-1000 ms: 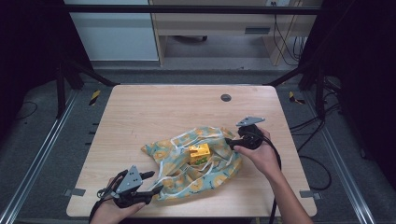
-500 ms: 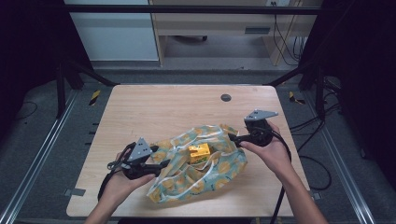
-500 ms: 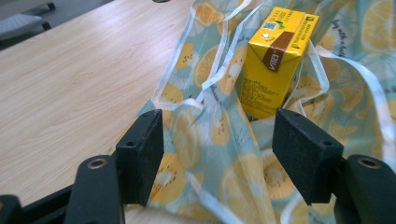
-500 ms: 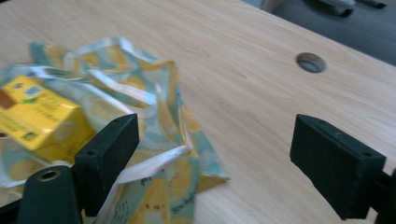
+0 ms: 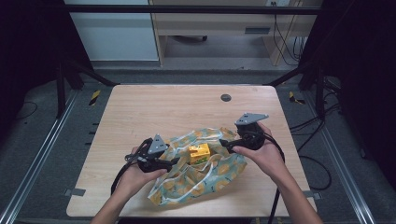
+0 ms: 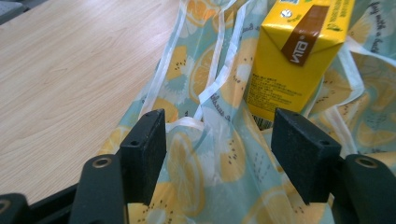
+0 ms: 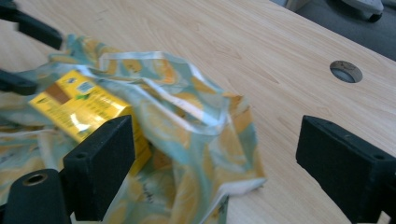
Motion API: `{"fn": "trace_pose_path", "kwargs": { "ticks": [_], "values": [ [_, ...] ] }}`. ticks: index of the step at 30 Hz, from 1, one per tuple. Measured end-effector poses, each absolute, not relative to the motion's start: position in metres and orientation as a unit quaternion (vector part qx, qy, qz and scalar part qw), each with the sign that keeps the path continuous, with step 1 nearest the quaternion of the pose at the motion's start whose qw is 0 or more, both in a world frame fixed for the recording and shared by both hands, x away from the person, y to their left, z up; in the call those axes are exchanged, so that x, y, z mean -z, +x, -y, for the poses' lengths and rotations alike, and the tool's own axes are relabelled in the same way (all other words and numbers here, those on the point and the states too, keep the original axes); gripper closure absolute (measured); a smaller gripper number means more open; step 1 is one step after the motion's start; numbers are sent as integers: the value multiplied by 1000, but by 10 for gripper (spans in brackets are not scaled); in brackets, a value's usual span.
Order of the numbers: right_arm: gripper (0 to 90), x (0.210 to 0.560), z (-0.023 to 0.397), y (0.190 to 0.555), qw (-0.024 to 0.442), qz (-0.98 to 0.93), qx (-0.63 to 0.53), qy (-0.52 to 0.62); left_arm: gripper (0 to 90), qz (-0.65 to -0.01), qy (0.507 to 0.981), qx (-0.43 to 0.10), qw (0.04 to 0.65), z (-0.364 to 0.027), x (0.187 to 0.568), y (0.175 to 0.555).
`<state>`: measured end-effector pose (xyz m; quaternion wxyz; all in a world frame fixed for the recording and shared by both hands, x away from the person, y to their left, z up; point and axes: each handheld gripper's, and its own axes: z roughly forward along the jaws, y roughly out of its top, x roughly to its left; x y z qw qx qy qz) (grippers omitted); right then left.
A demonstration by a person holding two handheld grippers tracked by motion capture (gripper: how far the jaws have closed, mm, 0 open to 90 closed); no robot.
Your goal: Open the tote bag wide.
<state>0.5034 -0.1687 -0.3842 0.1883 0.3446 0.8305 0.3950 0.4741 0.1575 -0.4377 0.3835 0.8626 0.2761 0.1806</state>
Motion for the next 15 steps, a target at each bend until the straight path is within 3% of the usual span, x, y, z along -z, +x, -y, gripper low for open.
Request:
{"fn": "trace_pose_path", "kwargs": {
  "ticks": [6, 15],
  "values": [
    [113, 386, 171, 473, 193, -832, -397, 338, 362, -281, 867, -178, 371, -151, 448, 483],
    [153, 407, 157, 445, 191, -850, -386, 304, 616, -277, 876, -161, 359, -144, 452, 491]
  ]
}}
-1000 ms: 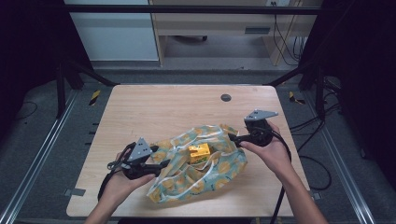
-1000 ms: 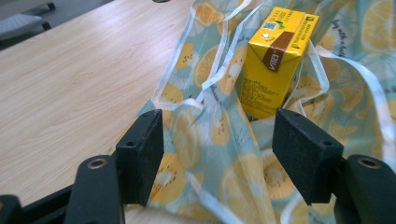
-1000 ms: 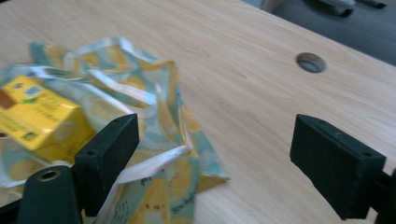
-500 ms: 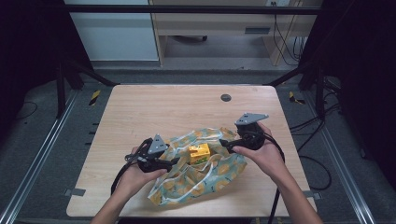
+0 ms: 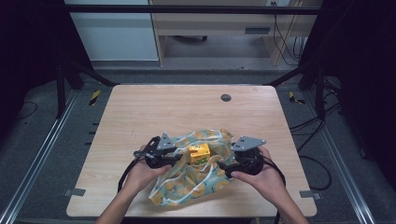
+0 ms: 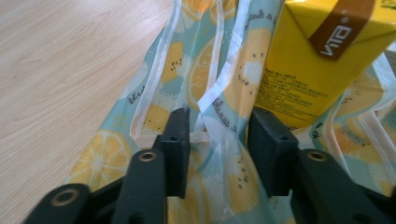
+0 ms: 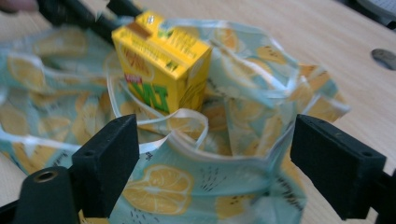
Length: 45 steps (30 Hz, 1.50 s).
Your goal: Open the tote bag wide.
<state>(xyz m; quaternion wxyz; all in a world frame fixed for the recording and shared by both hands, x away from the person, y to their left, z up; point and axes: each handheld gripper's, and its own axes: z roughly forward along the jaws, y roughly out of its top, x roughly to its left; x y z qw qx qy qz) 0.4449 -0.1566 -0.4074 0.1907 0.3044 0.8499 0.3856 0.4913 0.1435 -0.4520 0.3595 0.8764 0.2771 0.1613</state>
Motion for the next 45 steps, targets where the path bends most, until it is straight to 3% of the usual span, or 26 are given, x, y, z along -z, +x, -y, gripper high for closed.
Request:
{"fn": "trace_pose_path", "kwargs": {
  "ticks": [5, 7, 15, 20, 30, 45],
  "values": [
    [128, 431, 147, 448, 191, -859, -357, 312, 787, -277, 880, -166, 348, -140, 454, 491],
    [181, 442, 146, 449, 179, -863, -345, 323, 833, -282, 876, -168, 353, -139, 452, 490],
    [737, 463, 150, 444, 162, -884, -315, 305, 877, -312, 854, -174, 378, -148, 446, 495],
    [863, 473, 159, 442, 154, -888, -310, 303, 877, -321, 852, -173, 374, -150, 451, 502],
    [887, 484, 188, 447, 171, -878, -315, 317, 884, -336, 849, -190, 362, -150, 463, 514],
    [890, 494, 204, 461, 188, -870, -316, 329, 887, -355, 843, -172, 366, -157, 483, 520]
  ]
}}
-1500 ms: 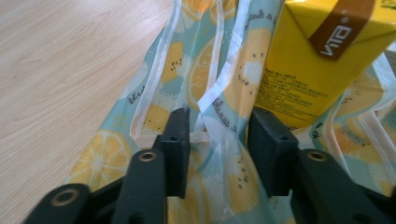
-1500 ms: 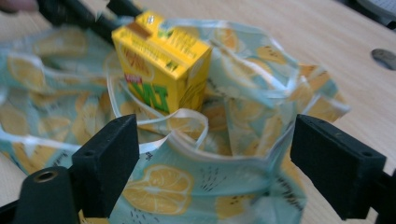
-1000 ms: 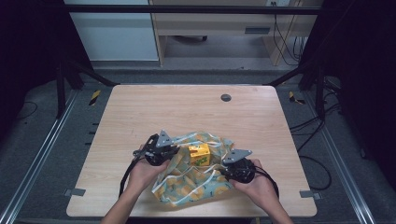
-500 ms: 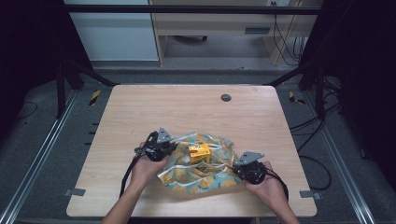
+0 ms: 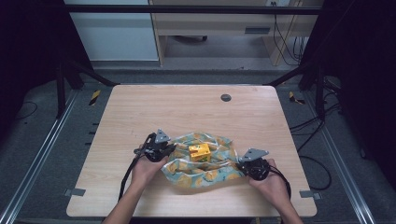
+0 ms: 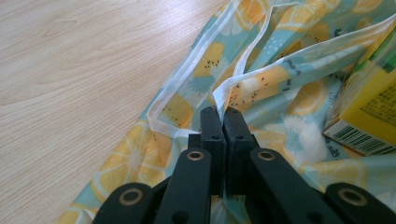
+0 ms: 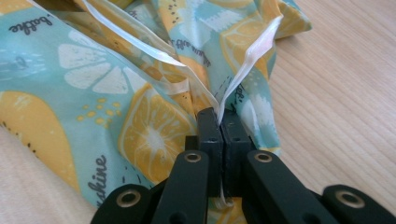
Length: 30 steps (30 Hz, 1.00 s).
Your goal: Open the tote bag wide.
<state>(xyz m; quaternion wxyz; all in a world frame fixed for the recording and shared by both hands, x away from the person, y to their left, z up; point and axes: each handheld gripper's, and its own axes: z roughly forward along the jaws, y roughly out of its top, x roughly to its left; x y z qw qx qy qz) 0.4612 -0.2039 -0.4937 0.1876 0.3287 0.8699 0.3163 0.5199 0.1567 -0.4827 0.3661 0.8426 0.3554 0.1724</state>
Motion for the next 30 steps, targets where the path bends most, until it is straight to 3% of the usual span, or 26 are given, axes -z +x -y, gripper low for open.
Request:
{"fn": "trace_pose_path", "kwargs": {
  "ticks": [30],
  "values": [
    [891, 495, 213, 461, 198, -863, -321, 336, 894, -339, 855, -177, 349, -155, 484, 515]
  ]
}}
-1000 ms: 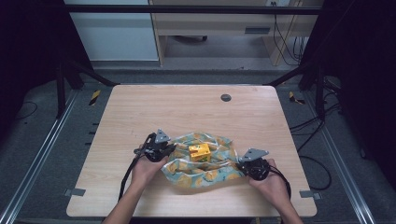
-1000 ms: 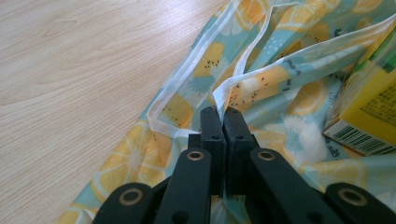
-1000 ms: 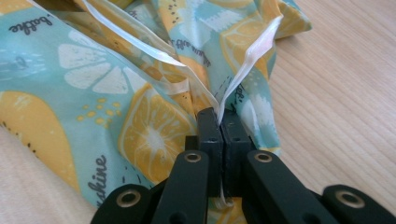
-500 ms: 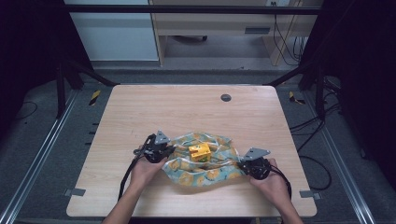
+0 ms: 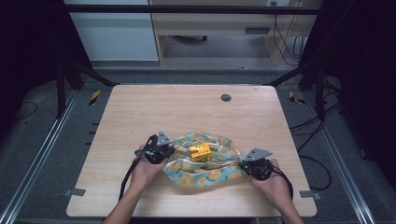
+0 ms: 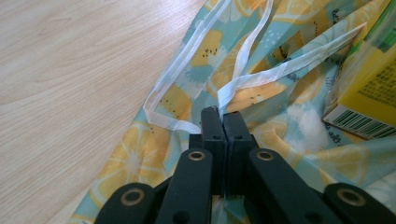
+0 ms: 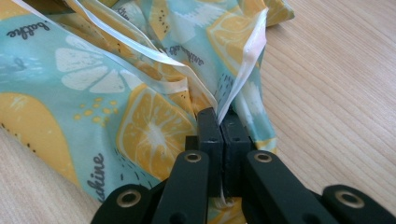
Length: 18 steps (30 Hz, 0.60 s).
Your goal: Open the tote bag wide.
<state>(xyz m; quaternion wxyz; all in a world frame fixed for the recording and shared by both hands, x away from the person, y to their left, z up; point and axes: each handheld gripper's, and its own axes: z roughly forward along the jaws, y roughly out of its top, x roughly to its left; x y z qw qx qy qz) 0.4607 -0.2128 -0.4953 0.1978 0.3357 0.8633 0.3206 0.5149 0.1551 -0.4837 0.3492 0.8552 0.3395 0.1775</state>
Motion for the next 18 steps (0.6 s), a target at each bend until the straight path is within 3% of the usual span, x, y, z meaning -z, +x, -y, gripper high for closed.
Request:
{"fn": "trace_pose_path", "kwargs": {
  "ticks": [9, 14, 18],
  "values": [
    [885, 497, 212, 459, 198, -862, -323, 336, 878, -339, 855, -175, 353, -156, 485, 514],
    [826, 495, 212, 457, 196, -858, -340, 332, 746, -332, 850, -184, 367, -160, 482, 510],
    [715, 492, 211, 455, 200, -850, -355, 334, 606, -327, 846, -191, 375, -158, 479, 506]
  ]
}}
